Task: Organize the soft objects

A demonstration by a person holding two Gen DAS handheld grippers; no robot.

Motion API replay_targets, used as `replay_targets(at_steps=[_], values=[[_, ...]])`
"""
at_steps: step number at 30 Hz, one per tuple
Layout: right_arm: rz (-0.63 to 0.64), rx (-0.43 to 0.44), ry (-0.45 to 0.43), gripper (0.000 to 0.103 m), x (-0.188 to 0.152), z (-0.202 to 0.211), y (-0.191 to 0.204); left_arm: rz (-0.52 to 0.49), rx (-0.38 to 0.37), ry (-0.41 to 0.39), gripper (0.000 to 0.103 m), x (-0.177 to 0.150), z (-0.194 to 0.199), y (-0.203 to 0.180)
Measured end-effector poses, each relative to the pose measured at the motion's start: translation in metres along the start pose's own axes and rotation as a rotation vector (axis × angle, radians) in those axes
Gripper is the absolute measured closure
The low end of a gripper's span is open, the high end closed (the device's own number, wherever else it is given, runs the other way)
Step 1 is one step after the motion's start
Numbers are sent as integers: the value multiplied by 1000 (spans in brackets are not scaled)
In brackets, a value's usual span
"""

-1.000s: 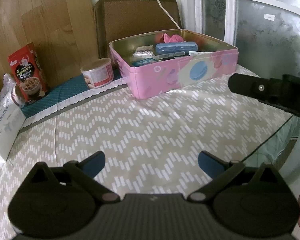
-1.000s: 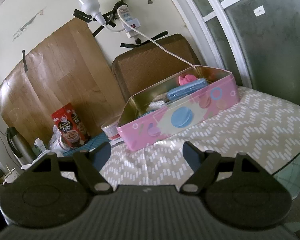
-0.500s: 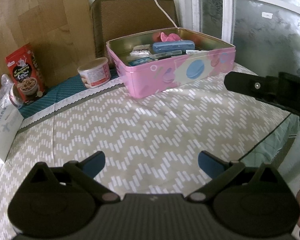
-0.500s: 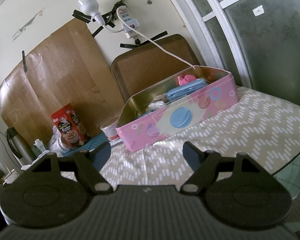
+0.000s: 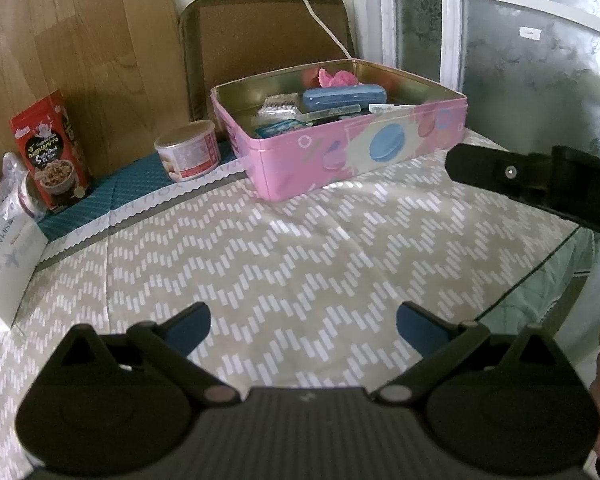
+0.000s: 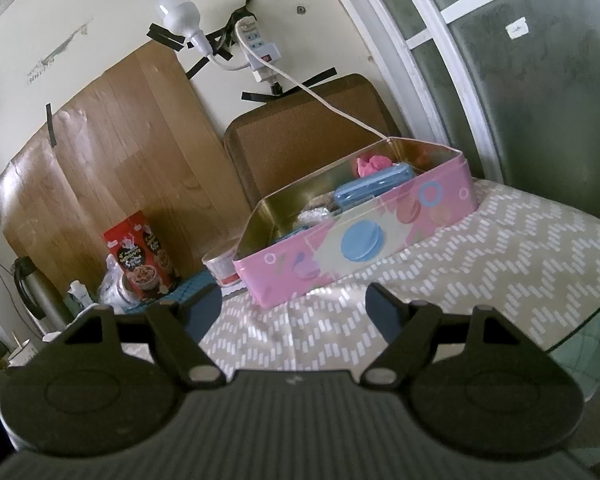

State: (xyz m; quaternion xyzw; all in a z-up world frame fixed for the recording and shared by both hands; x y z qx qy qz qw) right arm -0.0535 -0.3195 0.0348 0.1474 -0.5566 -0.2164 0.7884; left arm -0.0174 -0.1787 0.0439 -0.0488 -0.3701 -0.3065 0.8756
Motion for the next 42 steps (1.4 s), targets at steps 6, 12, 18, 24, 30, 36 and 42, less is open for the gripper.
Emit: replay_targets(at_steps=[6,12,18,24,30,36,42], values=[[2,1,-1,22,0,0,0,0,-1,-1,0,0,1,-1],[2,2,1,22,0,0,0,-2,-7,-5,0,0,5,-2],[1,1,0,22,-1,1,0,-3,-17,-8,0,-1,7,-2],[2,1,1,22,-1,1,0,1,-23,-6,0,-1,6,0],[3,1,1,22,-2,1,0,7,-15,-7,0,-1,6,0],[5,-1,7,22,-4,0,2,12,-13,-5,0,-1,5,1],[8,-3,15,22,-5,-3,2,17,-14,-3,0,-1,3,3]])
Point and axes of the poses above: each gripper's, at about its wrist camera, not at the fingertips, and z roughly against the way its jaws point, y to its left, x to its top, the point moved 1 cm from there along -z, roughly the way its jaws point, and after that the axes turned 3 degrees about -z, right-handed, at the moved point
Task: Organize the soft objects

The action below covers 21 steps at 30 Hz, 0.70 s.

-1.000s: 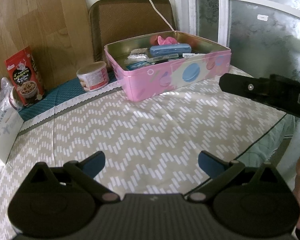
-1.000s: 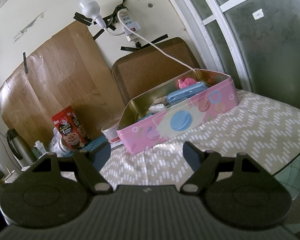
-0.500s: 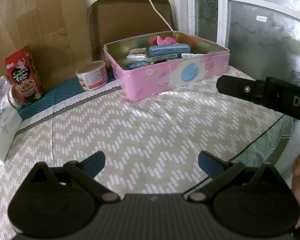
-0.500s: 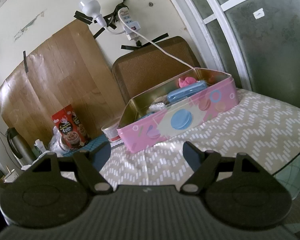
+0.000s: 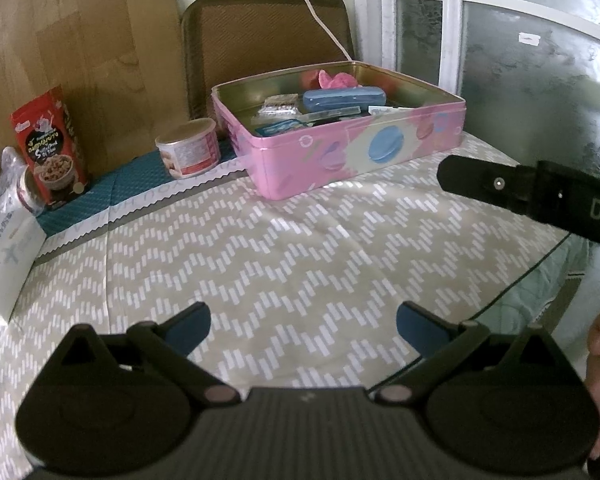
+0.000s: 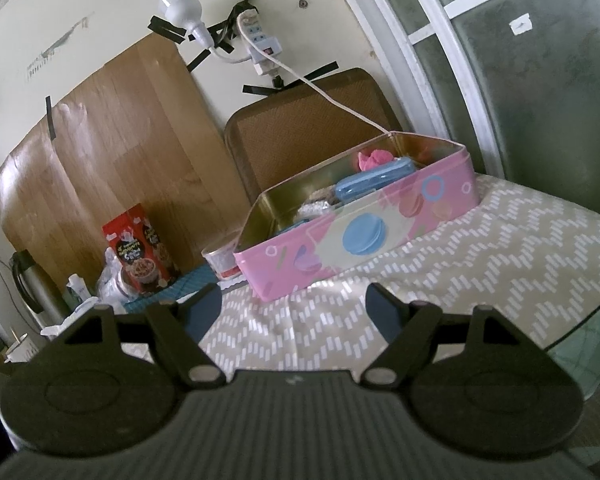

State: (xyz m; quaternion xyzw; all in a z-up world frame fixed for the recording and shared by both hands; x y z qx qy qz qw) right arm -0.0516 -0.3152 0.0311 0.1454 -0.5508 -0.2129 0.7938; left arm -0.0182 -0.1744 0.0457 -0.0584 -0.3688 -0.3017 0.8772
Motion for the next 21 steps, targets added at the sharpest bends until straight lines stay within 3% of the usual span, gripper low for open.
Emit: replay_targets(at_steps=[21], values=[[13,-6,19,22,-1,-8,2,21,8,-2,0,0,-4,8]])
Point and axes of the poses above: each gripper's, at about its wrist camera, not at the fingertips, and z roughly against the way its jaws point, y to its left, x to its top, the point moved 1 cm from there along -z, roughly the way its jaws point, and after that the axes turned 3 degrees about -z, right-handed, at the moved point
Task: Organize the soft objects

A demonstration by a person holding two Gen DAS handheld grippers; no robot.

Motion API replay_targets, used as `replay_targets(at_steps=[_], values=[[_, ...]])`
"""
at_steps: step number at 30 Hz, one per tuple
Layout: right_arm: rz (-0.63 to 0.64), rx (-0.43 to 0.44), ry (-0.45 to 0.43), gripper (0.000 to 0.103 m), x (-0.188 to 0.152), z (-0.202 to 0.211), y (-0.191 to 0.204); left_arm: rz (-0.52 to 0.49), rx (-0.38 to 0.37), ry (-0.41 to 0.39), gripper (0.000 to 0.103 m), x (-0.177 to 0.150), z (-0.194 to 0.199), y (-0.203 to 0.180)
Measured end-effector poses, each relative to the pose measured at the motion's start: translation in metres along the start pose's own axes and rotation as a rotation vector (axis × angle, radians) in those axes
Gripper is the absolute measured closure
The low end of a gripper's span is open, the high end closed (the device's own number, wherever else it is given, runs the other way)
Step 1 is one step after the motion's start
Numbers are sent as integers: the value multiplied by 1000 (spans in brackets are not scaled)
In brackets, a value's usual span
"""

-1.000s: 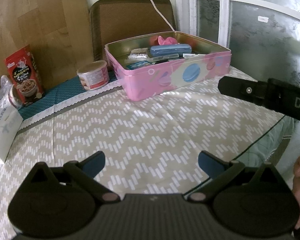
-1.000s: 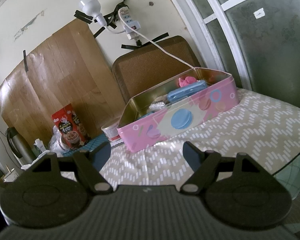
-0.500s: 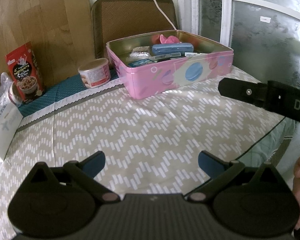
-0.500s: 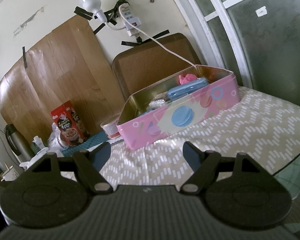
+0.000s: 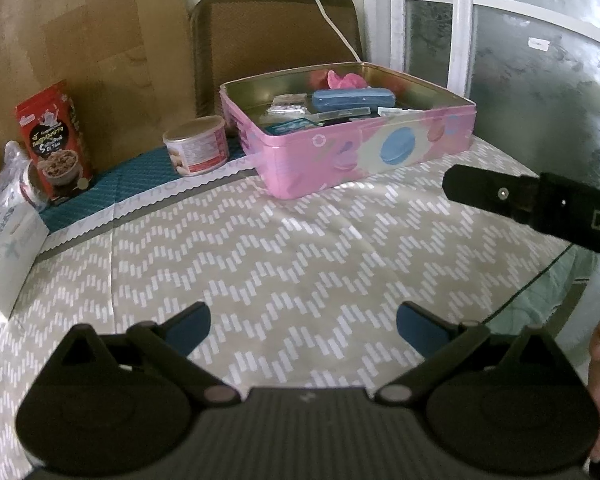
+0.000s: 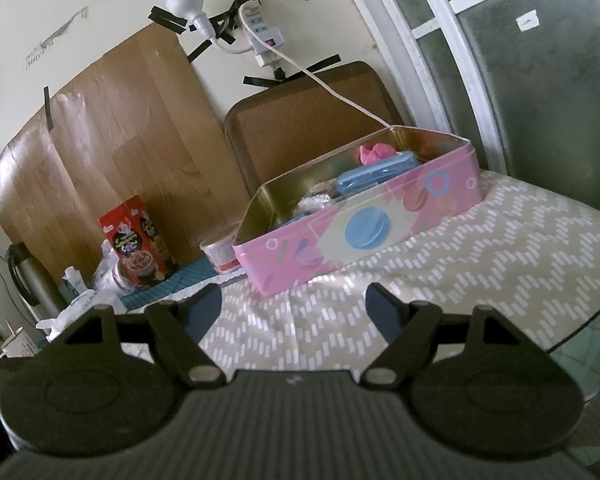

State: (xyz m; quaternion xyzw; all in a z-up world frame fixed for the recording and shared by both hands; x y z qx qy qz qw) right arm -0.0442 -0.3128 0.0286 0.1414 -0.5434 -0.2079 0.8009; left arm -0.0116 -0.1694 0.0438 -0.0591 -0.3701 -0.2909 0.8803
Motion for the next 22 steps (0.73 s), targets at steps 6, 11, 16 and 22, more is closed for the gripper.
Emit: replay_targets(at_steps=[6,11,16,22], values=[[9,-1,11,22,0,-4,2,8,8,-3,0,0,-2,4],[20,-4,20,22,-1,-8,3,25,3,2,0,0,-6,11],[36,-7,32,22,-1,-15,8,69,-27,7,0,2,-11,24],[69,-4,39,22,1,-23,17,108,-40,-45,0,7,-10,42]])
Point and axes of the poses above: each gripper's, at about its wrist camera, not at the fingertips, and z roughly against the way its jaws point, y to its left, x to its top, the point moved 1 cm from there along -z, roughly the way its jaws point, and after that the axes turned 3 degrees about -z, right-handed, at the moved point
